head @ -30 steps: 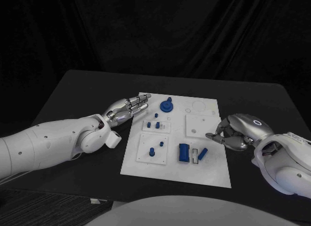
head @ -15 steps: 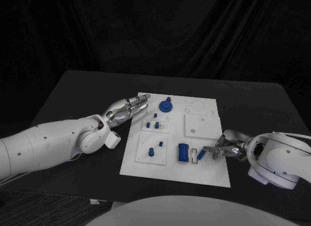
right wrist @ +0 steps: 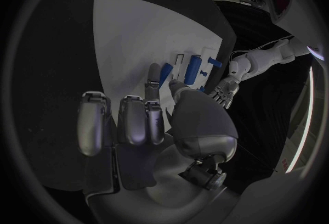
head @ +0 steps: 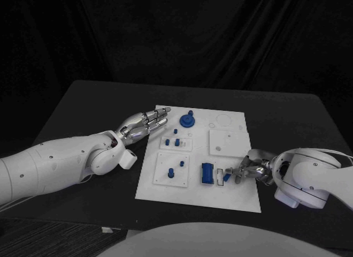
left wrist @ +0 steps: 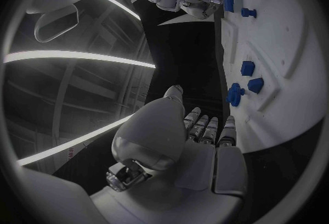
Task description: Assemble the parts on the task board
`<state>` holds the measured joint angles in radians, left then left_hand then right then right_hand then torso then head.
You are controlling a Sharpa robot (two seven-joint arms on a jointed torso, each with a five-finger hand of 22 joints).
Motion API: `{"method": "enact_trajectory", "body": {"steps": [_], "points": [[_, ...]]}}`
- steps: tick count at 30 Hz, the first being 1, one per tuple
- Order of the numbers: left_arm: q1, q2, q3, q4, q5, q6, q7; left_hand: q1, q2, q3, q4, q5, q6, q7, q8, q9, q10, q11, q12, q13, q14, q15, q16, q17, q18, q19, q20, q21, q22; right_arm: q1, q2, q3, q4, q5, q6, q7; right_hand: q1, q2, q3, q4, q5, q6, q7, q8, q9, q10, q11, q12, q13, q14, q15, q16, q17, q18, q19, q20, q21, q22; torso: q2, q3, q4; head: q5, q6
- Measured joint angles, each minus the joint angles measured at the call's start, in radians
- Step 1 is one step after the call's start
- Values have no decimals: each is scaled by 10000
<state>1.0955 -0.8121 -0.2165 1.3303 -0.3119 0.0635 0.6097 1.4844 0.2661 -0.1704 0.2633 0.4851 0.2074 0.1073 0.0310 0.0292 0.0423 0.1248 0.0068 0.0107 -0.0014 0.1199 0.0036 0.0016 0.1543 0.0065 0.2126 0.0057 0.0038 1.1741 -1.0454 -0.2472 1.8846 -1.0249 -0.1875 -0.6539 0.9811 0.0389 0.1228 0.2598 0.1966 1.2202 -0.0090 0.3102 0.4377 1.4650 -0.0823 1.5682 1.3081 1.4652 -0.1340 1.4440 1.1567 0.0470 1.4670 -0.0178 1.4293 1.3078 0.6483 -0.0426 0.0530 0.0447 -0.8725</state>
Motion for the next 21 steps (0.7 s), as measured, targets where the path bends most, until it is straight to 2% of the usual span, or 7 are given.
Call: {"method": "enact_trajectory", "body": {"steps": [2, 8, 13, 15, 17, 21], "points": [[0, 2, 2, 0, 0, 3, -2, 0, 0, 0, 0, 0, 0, 0, 0, 0, 1, 2, 0, 0, 0, 0, 0, -1, 1, 0, 0, 0, 0, 2, 73, 0, -61, 35, 75, -43, 108, 99, 45, -121, 0, 0, 0, -124, -77, 0, 0, 0, 0, 0, 0, -34, -25, 0, 0, 0, -23, 0, 0, -1, -1, -1, 0], [0, 1, 1, 27, 0, 13, -9, 0, 0, 28, 28, 0, 0, 0, 0, 2, 43, 43, 0, 13, 0, 0, 0, -8, 0, 0, 0, 0, 0, 2, 307, 0, -272, 100, 351, -159, 207, 99, 82, -158, -115, 36, 36, -226, -154, 0, 1, 0, -1, 0, 0, -34, -85, 1, 0, 0, -75, -1, 0, -6, -10, -53, 0], [0, -26, 1, 49, 0, 17, -13, 0, 0, 28, 28, 0, 0, 0, 0, 9, 76, 76, -1, 12, 0, 0, 0, -7, 1, 0, 0, 0, -1, 3, 452, 0, -380, 124, 475, -209, 459, 246, 174, -361, -87, 93, 22, -392, -236, 0, 1, 0, -2, 0, 0, -34, -118, 0, 0, 0, -75, -1, 3, -1, -12, -62, 0], [0, -42, 0, 55, 0, 17, -16, 0, 0, 28, 28, 0, 0, 0, 0, 9, 76, 76, 0, 23, 23, 22, 0, -8, 0, 0, 0, 0, -1, 3, 490, 0, -392, 124, 494, -221, 610, 344, 267, -507, 126, 107, 37, -497, -289, 0, 1, 0, -2, 0, 0, -37, -126, 1, 0, 0, -75, -1, 2, 4, -11, -53, 0], [0, -48, -1, 59, 0, 17, -18, 0, 0, 28, 28, 0, 0, 0, 0, 9, 76, 76, -1, 24, 38, 37, 0, -7, 0, 0, 0, 0, -1, 3, 513, 0, -393, 100, 497, -227, 735, 340, 351, -593, 280, 107, 37, -557, -337, 0, 1, 0, -2, 0, 0, -74, -137, 1, 0, 0, -75, -2, 2, 6, -10, -45, 0], [0, -50, -1, 75, 0, 17, -24, 0, 0, 28, 28, 0, 0, 0, 0, 9, 76, 76, -1, 23, 38, 37, 0, -7, 0, 0, 0, 0, -2, 21, 562, 19, -362, -101, 492, -227, 1280, 221, 660, -1214, 784, 127, 55, -773, -454, 18, 21, 0, -3, 0, 2, -74, -196, 1, 0, 0, -121, -2, 2, 7, -3, -21, 0]]}}
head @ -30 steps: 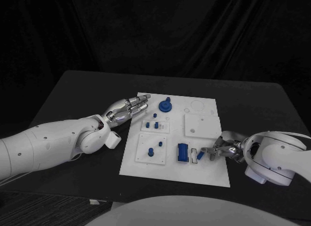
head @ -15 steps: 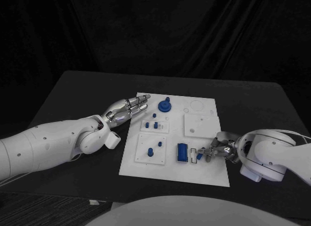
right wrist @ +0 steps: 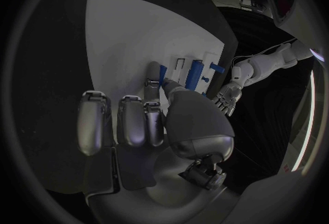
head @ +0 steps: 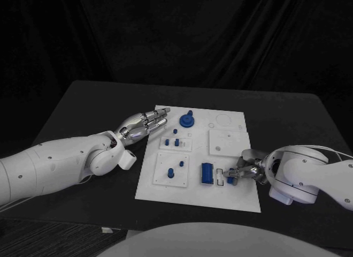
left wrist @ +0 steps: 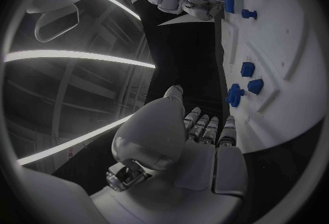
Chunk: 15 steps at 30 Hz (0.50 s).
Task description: Assemble the parts on the task board
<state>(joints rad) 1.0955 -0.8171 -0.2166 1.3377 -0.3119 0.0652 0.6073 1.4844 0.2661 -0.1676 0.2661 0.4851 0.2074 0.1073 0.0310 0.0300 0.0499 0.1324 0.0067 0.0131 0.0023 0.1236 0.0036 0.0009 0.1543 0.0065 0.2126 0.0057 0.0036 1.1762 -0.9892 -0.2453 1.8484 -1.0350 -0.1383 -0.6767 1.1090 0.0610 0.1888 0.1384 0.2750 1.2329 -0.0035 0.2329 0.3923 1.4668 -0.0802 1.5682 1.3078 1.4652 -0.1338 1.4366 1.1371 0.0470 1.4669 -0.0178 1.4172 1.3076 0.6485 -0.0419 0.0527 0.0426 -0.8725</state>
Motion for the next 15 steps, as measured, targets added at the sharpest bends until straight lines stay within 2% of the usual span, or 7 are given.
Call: {"method": "enact_trajectory", "body": {"steps": [4, 6, 9, 10, 11, 13, 15], "points": [[0, 0, 0, 9, 0, 0, -5, 0, 0, 0, 0, 0, 0, 0, 0, 0, 41, 40, 0, -1, 0, 0, 0, 1, 0, 0, 0, 0, 0, 22, 6, 17, 94, -464, -31, 7, 402, -274, 176, -477, 238, 29, 38, -183, -63, 1, 1, 0, 0, 0, 0, 0, -28, 0, 0, 0, -88, 0, 0, -1, -1, 5, 0], [0, -4, 0, 15, 0, 0, -7, 0, 0, 0, 0, 0, 0, 0, 0, 0, 40, 40, 20, 2, 0, 0, 0, 2, 0, 0, 0, 0, 0, 27, -13, 29, 174, -826, -57, 13, 628, -500, 236, -732, 386, -186, 206, -414, -67, -11, 122, 0, -1, 19, 62, 0, 67, -1, 0, 0, -216, -1, 1, -1, -6, 17, 0], [0, -28, 3, 39, 0, 0, -11, 0, 0, 0, 0, 0, 0, 0, 0, -1, 40, 40, 38, 9, -1, 0, 0, 2, 0, 0, 0, 0, 0, 33, -97, 33, 356, -1660, -105, 22, 857, -750, 234, -976, 636, -602, 432, -740, -194, -25, 287, 0, -1, 23, 187, 0, 176, -1, -6, 113, -401, -1, 4, -2, -12, 55, 0], [0, -37, 3, 48, 0, 0, -12, 0, 0, 0, 0, 0, 0, 0, 0, -1, 62, 61, 38, 8, -5, 5, 0, 3, 0, 0, 0, 0, 0, 33, -130, 32, 408, -1947, -117, 24, 838, -836, 202, -1010, 735, -979, 462, -917, -296, 2, 332, 0, -1, -5, 225, 0, 219, 0, -34, 148, -470, -1, 5, -2, -12, 64, 0], [0, -48, 3, 58, 0, 1, -13, 0, 0, 0, 0, 0, 0, 0, 0, -1, 74, 73, 38, 9, -31, 29, 0, 3, 0, 0, 0, 0, 0, 33, -169, 31, 469, -2342, -131, 26, 931, -928, 183, -1031, 816, -1101, 470, -996, -349, -7, 362, 0, -2, 17, 271, 11, 269, -1, 2, 185, -554, -1, 7, -2, -12, 72, 0], [0, -67, 3, 68, 0, 1, -17, 0, 0, 0, 0, 0, 0, 0, 0, -1, 74, 73, 38, 8, -37, 36, 0, 4, 0, 0, 0, 0, 0, 33, -229, 22, 556, -2957, -137, 26, 985, -1008, 255, -1187, 913, -1181, 489, -996, -323, 0, 395, 0, -2, 16, 273, 49, 319, -2, -4, 219, -639, -2, 9, -2, -12, 85, 0], [0, -87, 3, 85, 0, 1, -22, 0, 0, 0, 0, 0, 0, 0, 0, -1, 74, 73, 38, 8, -37, 36, 0, 4, 0, 0, 0, 0, -1, 30, -300, 10, 638, -3642, -129, 19, 1061, -1080, 279, -1292, 965, -1295, 534, -998, -294, -2, 465, 0, -2, -1, 357, 49, 319, 0, -20, 235, -720, -2, 8, -2, -13, 98, 0]]}}
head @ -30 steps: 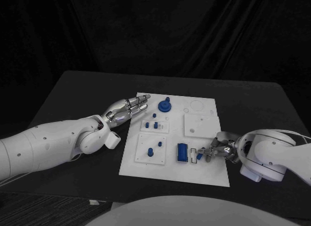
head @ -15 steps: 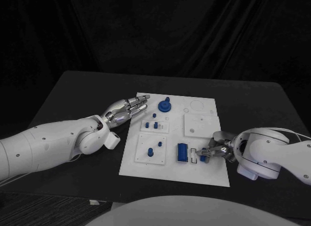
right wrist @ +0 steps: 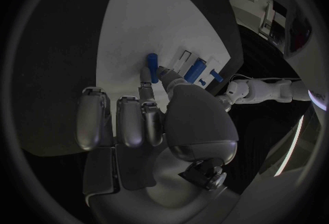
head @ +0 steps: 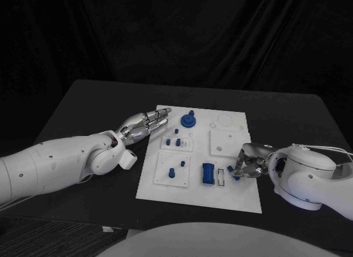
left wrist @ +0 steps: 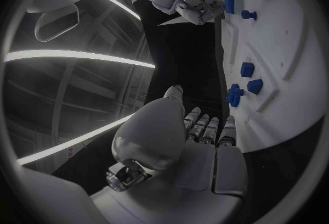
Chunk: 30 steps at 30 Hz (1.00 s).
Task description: Assemble the parts on the task board
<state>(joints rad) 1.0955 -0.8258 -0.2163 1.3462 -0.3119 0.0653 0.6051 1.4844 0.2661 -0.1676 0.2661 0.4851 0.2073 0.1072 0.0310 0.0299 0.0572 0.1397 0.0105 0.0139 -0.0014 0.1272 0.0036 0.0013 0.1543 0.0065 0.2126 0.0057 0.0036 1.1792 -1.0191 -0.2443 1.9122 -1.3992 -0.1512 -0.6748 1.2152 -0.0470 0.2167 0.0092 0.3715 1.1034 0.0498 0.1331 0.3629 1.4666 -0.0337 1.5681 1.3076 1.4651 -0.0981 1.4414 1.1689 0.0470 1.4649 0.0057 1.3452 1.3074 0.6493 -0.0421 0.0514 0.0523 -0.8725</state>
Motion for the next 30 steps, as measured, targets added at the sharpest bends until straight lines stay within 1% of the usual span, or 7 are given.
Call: {"method": "enact_trajectory", "body": {"steps": [2, 5, 10, 15, 17, 27, 30], "points": [[0, -10, 0, 14, 0, 0, -6, 0, 0, 0, 0, 0, 37, -37, 0, 0, 31, 31, 0, 10, 0, 0, 0, 1, 0, -35, 35, 0, 0, -9, -68, -16, 51, -586, 42, -10, 67, -68, 28, -86, 35, -79, 80, -64, 3, -14, 27, 0, 0, 17, 19, 0, -6, 0, 19, 90, -135, 0, 0, 1, -1, 4, 0], [0, -12, 0, 24, 0, 0, -17, 0, 0, 0, 0, 0, 37, -37, 0, 0, 31, 32, 0, 10, 0, 0, 0, 1, 0, -36, 36, 0, 0, -14, -137, -22, 96, -1225, 161, -19, 76, -75, 40, -96, 38, -155, 154, -100, 1, 0, 72, 0, -1, -11, 62, -1, -7, 0, 19, 90, -151, 0, -2, 1, 1, -4, 0], [0, 0, -3, 23, 0, 0, -34, 0, 0, 0, 0, 0, 37, -37, 0, -1, 71, 71, 0, 10, 20, 20, 0, 2, -1, 0, 72, 0, 0, -15, -206, -22, 111, -1839, 435, -24, 88, -86, 35, -90, -131, -230, 163, -132, 5, -24, 118, 0, -1, 17, 90, -1, 9, 0, 19, 160, -151, -1, -8, 1, 4, -46, 0], [0, 50, -2, 10, 0, 11, -53, 0, 0, 0, 0, 0, 37, -37, 0, -1, 71, 71, 0, 18, 36, 36, 0, 4, -1, 1, 72, 0, 0, -16, -214, -7, 69, -2156, 706, -25, 50, -48, -3, -51, -278, -266, 198, -190, -20, 1, 145, 0, -2, -20, 126, -1, 28, -1, 19, 160, -151, -1, -9, 1, 7, -101, 0], [0, 60, -2, 9, 0, 15, -59, 0, 0, -1, 0, 0, 37, -37, 0, -2, 104, 104, 0, 18, 37, 36, 0, 4, -2, 0, 72, 0, 0, -28, -194, 1, 48, -2227, 760, -24, 45, -43, -3, -51, -278, -301, 162, -190, -22, 1, 145, 0, -2, -20, 126, 37, 58, -1, 19, 160, -150, -1, -10, 1, 7, -128, 0], [0, 64, 0, 3, 0, 49, -88, 0, 0, 28, -28, 0, 37, -37, 0, -2, 139, 139, 0, 26, 1, 71, 0, -5, -1, 0, 72, 0, 0, -108, 18, 30, -95, -2472, 843, 20, 120, -117, 30, -196, -276, -499, 257, -306, -54, 0, 146, -2, -2, 15, 163, 37, 8, 0, 18, 232, -251, 7, -14, 0, 12, -100, 0], [0, 62, -1, 3, 0, 61, -97, 0, 0, 32, -32, 0, 37, -37, 0, -3, 159, 159, 0, 25, 1, 71, 0, -5, -1, 0, 71, 0, 0, -148, 89, 62, -141, -2534, 840, 53, 217, -185, 84, -331, -19, -566, 324, -365, -53, -1, 215, -65, -3, 14, 168, 37, -47, -1, 18, 232, -326, 6, -15, 0, 12, -99, 0]]}}
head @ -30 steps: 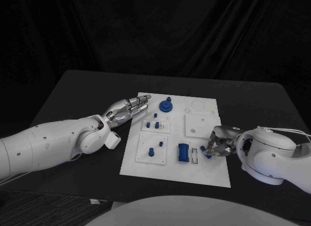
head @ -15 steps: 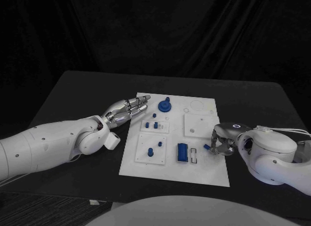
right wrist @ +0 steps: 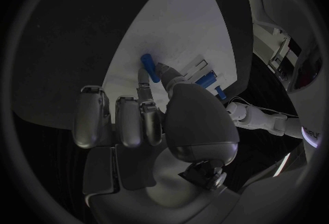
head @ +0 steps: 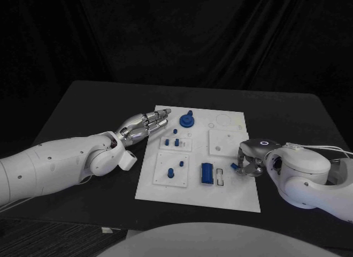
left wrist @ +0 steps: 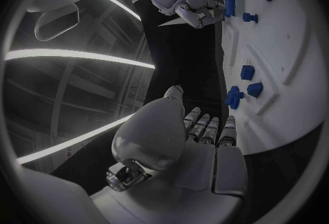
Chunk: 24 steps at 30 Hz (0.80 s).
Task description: Assemble the parts on the task board
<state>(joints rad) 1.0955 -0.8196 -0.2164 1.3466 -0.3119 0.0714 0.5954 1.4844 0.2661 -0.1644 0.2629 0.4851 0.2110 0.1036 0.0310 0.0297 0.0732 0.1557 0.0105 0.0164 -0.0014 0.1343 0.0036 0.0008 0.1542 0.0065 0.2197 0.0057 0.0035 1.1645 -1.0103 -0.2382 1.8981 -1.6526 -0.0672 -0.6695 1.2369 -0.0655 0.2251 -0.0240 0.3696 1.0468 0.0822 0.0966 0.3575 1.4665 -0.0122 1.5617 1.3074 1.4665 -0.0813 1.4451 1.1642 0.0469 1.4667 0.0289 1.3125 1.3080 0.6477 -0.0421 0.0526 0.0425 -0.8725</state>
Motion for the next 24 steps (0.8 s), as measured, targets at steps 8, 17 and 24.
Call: {"method": "enact_trajectory", "body": {"steps": [8, 17, 24], "points": [[0, 8, -1, 1, 0, 37, -22, 0, 0, 23, -23, 0, 36, -36, 0, -1, 55, 55, 0, 15, 3, 74, 0, 1, -1, 0, 0, 0, 9, -109, 131, 55, -99, -189, -107, 71, 163, -83, 0, -137, 209, -58, 48, -70, 458, 0, 70, 67, 0, -32, 66, 0, 26, 0, 0, 72, -36, -1, 0, -1, -6, 20, 0], [0, -5, -1, 5, 0, 67, -39, 0, 0, 51, -51, 0, 36, -36, 0, -1, 89, 89, 41, 14, 2, 73, 0, 3, 0, -1, 0, 0, 8, -265, 167, 67, -154, -498, -431, 187, 372, -185, 184, -398, 2047, 329, -75, 353, 730, 1, 108, 67, 0, -26, 143, 120, 355, 1, 0, 72, 320, -2, 5, -1, -6, 16, 0], [0, -29, -1, 11, 0, 84, -54, 0, 0, 79, -79, 0, 36, -35, 0, -2, 199, 199, 40, 48, 17, 126, 0, 5, -1, 36, 36, 0, 12, -369, -91, 37, -93, -349, -1066, 469, 268, -92, 552, -29, 2502, 675, -155, 318, 182, 1, -6, 67, -1, 14, 68, 120, 312, 0, 0, 72, 1052, -3, 9, 0, -7, 49, 0]]}}
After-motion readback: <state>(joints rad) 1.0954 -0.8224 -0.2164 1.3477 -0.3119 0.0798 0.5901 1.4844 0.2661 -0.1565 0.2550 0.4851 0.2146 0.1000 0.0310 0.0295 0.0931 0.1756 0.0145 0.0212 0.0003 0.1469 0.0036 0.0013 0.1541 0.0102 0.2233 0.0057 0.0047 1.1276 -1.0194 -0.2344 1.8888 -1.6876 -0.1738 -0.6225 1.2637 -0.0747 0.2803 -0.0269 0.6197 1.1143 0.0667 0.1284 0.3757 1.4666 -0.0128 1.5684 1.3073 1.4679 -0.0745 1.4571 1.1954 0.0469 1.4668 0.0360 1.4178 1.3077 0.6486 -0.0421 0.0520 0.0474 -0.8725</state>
